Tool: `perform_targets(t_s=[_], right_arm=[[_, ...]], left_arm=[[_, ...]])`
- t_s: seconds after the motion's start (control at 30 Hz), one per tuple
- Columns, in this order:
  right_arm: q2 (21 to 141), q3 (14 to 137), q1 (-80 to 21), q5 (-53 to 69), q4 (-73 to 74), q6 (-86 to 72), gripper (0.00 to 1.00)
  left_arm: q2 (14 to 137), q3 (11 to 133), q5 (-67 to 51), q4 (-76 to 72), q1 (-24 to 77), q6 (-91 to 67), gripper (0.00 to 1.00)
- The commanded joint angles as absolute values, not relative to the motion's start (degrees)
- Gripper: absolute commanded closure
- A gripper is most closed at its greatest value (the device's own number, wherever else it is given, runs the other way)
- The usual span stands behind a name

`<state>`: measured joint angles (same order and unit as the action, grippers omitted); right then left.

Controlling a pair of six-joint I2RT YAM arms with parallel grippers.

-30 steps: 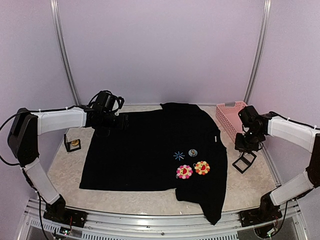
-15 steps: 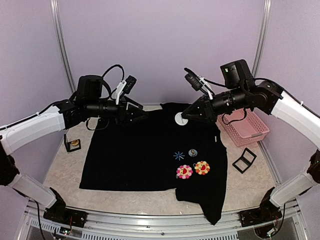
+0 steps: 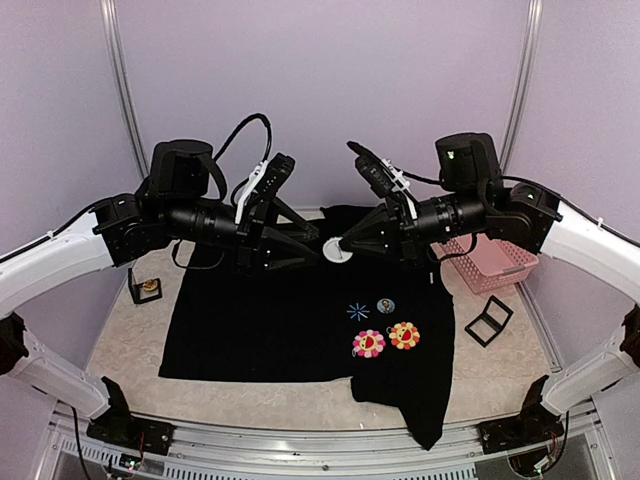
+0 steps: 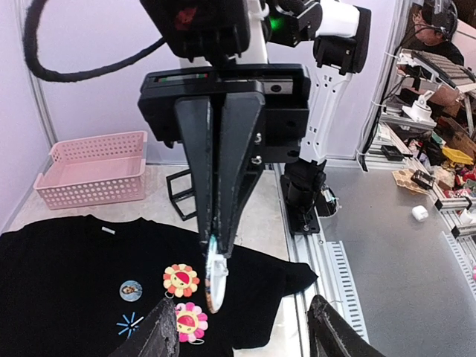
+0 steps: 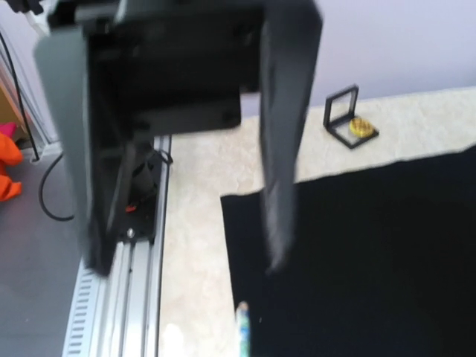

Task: Pin the brooch onto the clothing

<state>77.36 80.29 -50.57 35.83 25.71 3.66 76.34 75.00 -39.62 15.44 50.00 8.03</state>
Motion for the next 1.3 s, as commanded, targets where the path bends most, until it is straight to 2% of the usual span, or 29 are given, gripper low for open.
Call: perform_targets(t_s=[0.0, 0.1, 0.17, 0.3, 0.5, 0.6, 0.67, 0.73, 0.83, 0.9, 1.07, 1.1, 1.2, 1.23, 1.27], right_arm=[[74.72, 77.98, -51.74, 37.29, 16.49, 4.04, 1.00], [74.34, 77.24, -52.02, 37.38, 15.15, 3.91, 1.00], [74.36, 76.96, -52.16, 37.60, 14.46, 3.72, 1.00], [74.61, 76.91, -52.29, 37.86, 14.33, 3.78, 1.00], [74.89, 77.14, -52.40, 37.65, 15.00, 4.54, 1.00], [75.12, 77.40, -52.33, 37.29, 15.64, 4.82, 1.00], [75.38, 77.74, -52.32, 37.02, 16.26, 4.96, 1.00], [75.44, 77.79, -52.38, 36.92, 16.47, 5.17, 1.00], [75.50, 77.90, -52.38, 36.96, 16.52, 5.27, 1.00], [75.56, 77.90, -52.36, 37.07, 16.44, 5.19, 1.00], [75.72, 77.60, -52.38, 36.44, 16.50, 5.05, 1.00], [75.45, 77.32, -52.38, 35.61, 16.17, 4.76, 0.97], [73.79, 74.94, -52.26, 33.05, 13.47, 3.86, 0.52], [73.22, 73.96, -52.29, 32.86, 12.32, 3.47, 0.43], [72.72, 73.09, -52.29, 33.03, 11.04, 3.03, 0.39]], left_arm=[[77.07, 76.39, -37.65, 14.57, 51.55, 7.27, 0.49], [77.57, 76.58, -36.60, 14.08, 52.51, 7.70, 0.55], [78.12, 76.83, -35.67, 14.13, 52.64, 7.58, 0.64], [79.13, 77.66, -34.25, 14.13, 52.60, 7.31, 0.75], [78.96, 77.10, -33.39, 12.32, 52.65, 6.99, 1.00], [78.34, 76.40, -33.15, 11.29, 52.64, 6.92, 1.00], [77.99, 76.28, -33.58, 11.26, 52.64, 7.03, 0.87], [77.81, 76.12, -33.85, 10.98, 52.65, 7.07, 0.84], [76.99, 75.17, -32.88, 9.73, 52.65, 6.91, 0.88], [76.42, 74.37, -32.81, 8.69, 52.65, 7.11, 1.00], [75.88, 73.22, -32.79, 7.49, 52.65, 7.22, 1.00], [75.49, 72.89, -32.61, 7.21, 52.65, 7.15, 1.00], [74.62, 71.81, -32.55, 6.18, 52.65, 7.04, 1.00], [74.30, 71.54, -32.58, 6.08, 52.64, 7.03, 1.00], [74.13, 71.42, -32.56, 6.11, 52.65, 7.11, 1.00]])
